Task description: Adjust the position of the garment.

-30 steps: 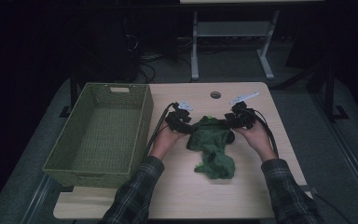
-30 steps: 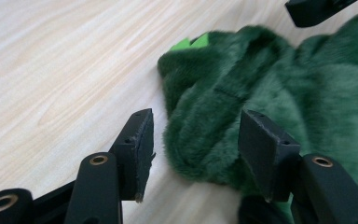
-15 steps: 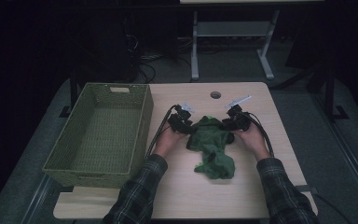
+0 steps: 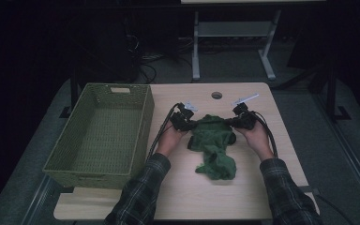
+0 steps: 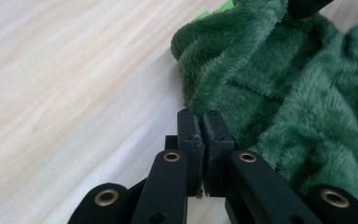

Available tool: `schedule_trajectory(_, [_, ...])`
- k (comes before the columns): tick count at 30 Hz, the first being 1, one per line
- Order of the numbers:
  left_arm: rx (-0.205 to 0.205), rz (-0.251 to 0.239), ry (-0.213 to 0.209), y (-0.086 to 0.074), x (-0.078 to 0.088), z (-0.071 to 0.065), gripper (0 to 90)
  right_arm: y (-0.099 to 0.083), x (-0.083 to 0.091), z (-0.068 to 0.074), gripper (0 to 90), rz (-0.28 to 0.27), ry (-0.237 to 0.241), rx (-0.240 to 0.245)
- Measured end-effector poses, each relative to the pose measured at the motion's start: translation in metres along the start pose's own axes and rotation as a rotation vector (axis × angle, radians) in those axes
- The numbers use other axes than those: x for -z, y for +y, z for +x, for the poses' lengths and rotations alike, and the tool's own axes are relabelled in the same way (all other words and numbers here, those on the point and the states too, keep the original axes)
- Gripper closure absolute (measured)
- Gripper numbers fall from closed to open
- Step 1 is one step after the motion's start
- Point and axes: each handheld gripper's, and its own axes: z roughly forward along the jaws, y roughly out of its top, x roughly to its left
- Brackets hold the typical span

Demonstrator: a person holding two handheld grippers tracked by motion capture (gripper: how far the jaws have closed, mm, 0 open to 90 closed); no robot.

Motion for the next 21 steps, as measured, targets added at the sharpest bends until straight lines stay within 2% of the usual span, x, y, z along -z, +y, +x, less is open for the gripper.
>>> schedule_trajectory(6, [-0.030,-0.033,0.000,0.015,0.011,-0.003,87.2,0.005,0.015,0.003,89.8,-0.048,0.006,0.000])
schedule_trajectory(12, [-0.034,-0.076,-0.005,0.030,0.024,-0.005,87.2,0.008,0.033,0.004,90.0,-0.101,0.006,-0.004])
schedule_trajectory(13, [-0.039,-0.087,-0.009,0.032,0.027,-0.005,87.3,0.011,0.037,0.005,90.0,-0.096,0.010,-0.008])
schedule_trajectory(16, [-0.051,-0.112,-0.013,0.037,0.035,-0.008,87.3,0.016,0.047,0.008,90.0,-0.122,0.000,0.007])
schedule_trajectory(21, [-0.043,-0.158,-0.040,0.038,0.045,-0.014,87.3,0.018,0.063,0.016,90.0,-0.151,0.002,0.034])
